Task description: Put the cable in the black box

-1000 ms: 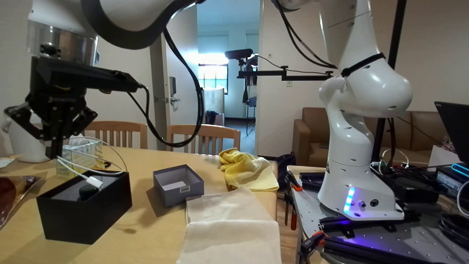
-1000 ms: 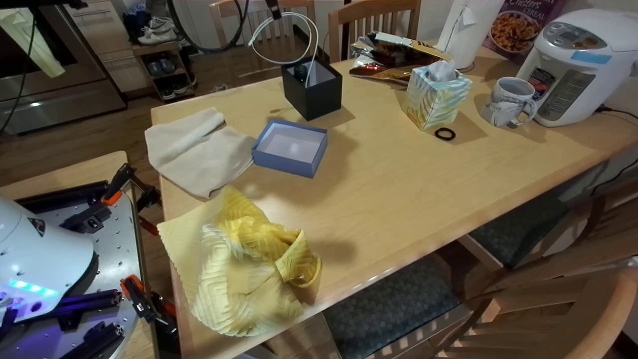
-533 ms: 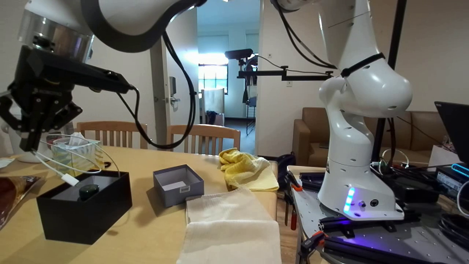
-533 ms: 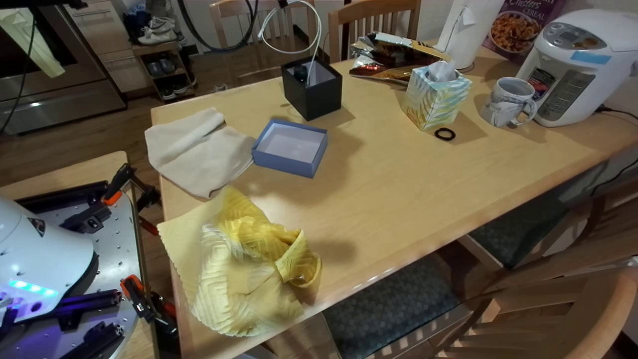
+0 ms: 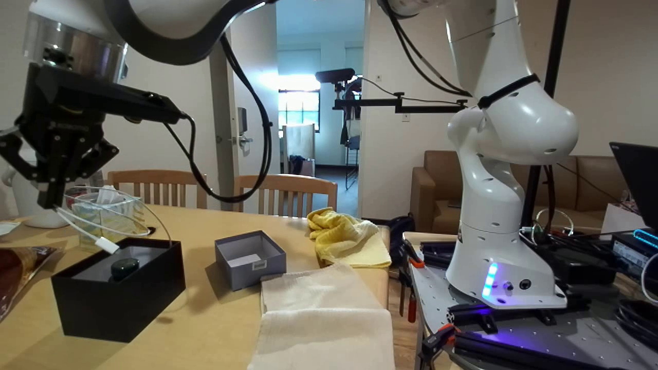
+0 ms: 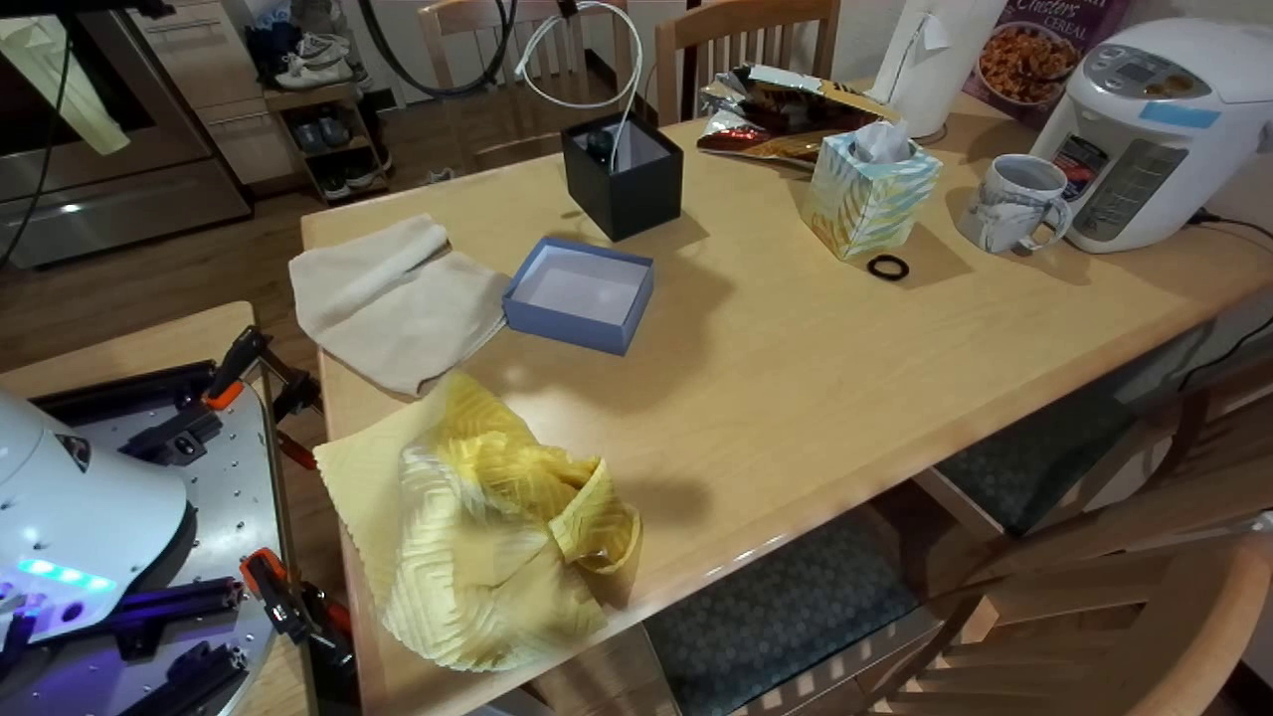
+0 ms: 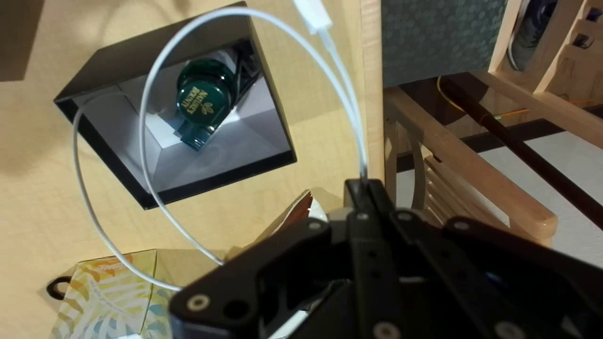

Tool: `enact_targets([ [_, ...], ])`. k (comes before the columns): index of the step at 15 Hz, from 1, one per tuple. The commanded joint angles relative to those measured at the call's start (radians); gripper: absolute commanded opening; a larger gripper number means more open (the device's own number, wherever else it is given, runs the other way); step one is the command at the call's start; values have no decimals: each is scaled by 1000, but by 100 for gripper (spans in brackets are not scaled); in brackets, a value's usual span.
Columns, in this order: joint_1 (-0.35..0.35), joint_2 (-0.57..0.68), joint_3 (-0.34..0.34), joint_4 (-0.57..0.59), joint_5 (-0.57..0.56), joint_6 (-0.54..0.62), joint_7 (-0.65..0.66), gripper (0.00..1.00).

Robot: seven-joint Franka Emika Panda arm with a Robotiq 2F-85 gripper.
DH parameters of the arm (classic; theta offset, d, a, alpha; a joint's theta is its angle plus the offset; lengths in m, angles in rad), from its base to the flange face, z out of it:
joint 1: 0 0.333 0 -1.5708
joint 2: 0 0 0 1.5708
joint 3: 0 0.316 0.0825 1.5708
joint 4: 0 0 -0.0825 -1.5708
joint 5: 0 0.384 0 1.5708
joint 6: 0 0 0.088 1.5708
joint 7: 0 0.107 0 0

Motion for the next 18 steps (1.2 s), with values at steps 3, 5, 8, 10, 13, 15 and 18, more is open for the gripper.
enact_targets([
  [3,-59,119,-3,207,90,-149,-107,1],
  [5,-102,176,17,263,182,-162,-191,1],
  [8,-146,247,33,321,316,-170,-284,1],
  [10,-161,292,35,351,383,-178,-312,1],
  [13,-179,335,37,375,461,-184,-333,1],
  [15,-198,354,51,374,524,-173,-350,1],
  [18,-241,368,93,355,650,-162,-389,1],
])
